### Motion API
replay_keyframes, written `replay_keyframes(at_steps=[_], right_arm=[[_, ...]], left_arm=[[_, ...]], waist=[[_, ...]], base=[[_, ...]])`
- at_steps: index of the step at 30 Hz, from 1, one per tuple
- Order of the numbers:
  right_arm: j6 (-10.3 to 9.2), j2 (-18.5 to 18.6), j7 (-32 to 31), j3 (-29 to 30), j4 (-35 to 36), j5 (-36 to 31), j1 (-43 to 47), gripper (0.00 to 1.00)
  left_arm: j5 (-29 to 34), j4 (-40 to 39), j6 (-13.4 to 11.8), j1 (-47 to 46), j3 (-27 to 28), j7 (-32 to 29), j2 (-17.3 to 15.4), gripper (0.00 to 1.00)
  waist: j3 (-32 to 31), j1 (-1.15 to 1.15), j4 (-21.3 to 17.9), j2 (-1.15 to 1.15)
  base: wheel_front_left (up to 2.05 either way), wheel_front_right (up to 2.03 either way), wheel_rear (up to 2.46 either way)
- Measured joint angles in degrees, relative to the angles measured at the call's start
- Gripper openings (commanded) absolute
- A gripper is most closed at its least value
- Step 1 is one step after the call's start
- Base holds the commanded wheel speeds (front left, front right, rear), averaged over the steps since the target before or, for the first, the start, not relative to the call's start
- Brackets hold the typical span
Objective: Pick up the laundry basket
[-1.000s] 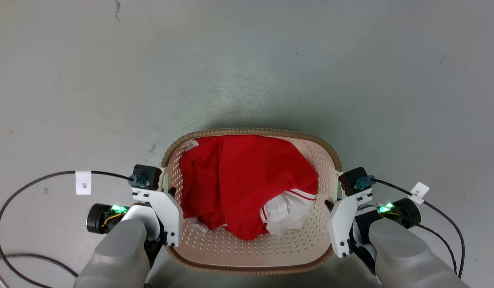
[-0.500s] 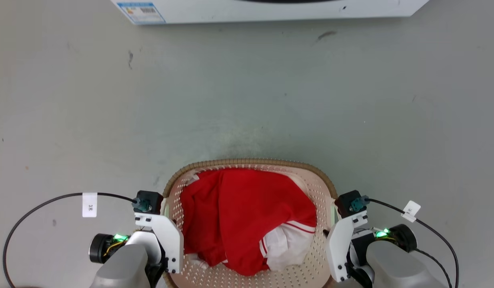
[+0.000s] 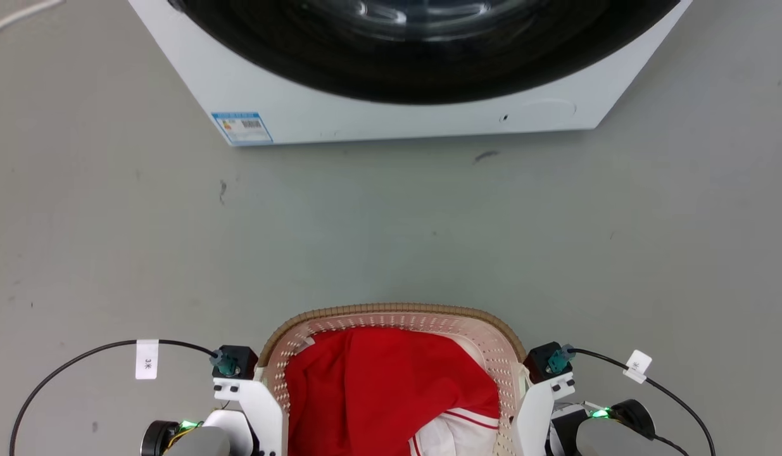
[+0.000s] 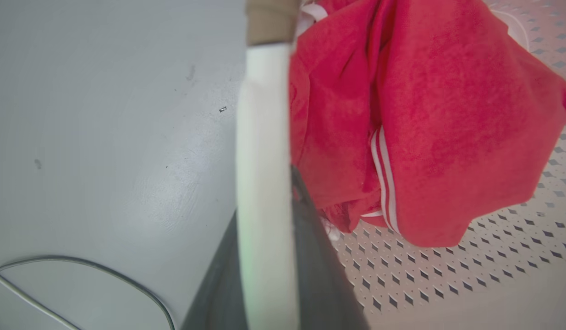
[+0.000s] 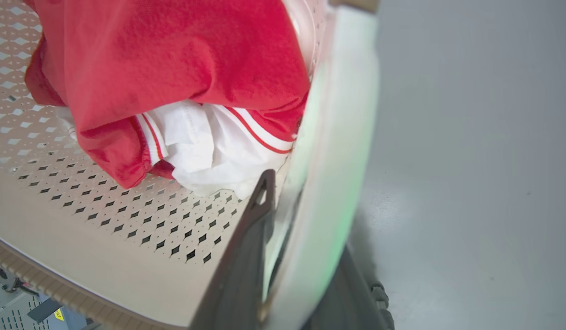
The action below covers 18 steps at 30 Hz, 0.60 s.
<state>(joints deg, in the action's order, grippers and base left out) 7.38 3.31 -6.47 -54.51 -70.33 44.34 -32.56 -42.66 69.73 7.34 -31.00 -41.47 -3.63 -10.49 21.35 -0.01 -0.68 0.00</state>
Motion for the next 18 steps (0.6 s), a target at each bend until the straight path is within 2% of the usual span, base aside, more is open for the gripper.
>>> replay_keyframes(at_steps=[9, 11, 12, 18], right_arm=[[0.0, 0.2, -3.8, -3.4, 0.4, 2.9, 1.2, 0.0], [0.0, 0.5, -4.7, -4.2, 0.8, 3.6, 1.3, 0.0], [0.0, 1.3, -6.9, -5.9, 1.5, 5.1, 1.8, 0.0], [0.01, 2.5, -10.5, -8.3, 2.5, 7.5, 1.8, 0.0]], left_arm=[[-4.6, -2.2, 0.0, 2.0, -3.4, -5.6, -1.3, 0.0], [-5.7, -2.6, 0.0, 2.4, -4.2, -6.8, -1.4, 0.0], [-7.7, -3.5, 0.0, 2.9, -5.9, -9.8, -1.8, 0.0], [-10.5, -4.7, 0.0, 3.0, -8.2, -14.0, -2.3, 0.0]], waist=[[-7.8, 0.0, -1.2, 0.0], [-9.5, -0.01, -1.5, 0.0], [-12.6, 0.0, -1.9, 0.0], [-16.6, -0.01, -2.4, 0.0]], base=[[0.0, 0.0, 0.0], [0.0, 0.0, 0.0], [0.0, 0.0, 0.0], [0.0, 0.0, 0.0]])
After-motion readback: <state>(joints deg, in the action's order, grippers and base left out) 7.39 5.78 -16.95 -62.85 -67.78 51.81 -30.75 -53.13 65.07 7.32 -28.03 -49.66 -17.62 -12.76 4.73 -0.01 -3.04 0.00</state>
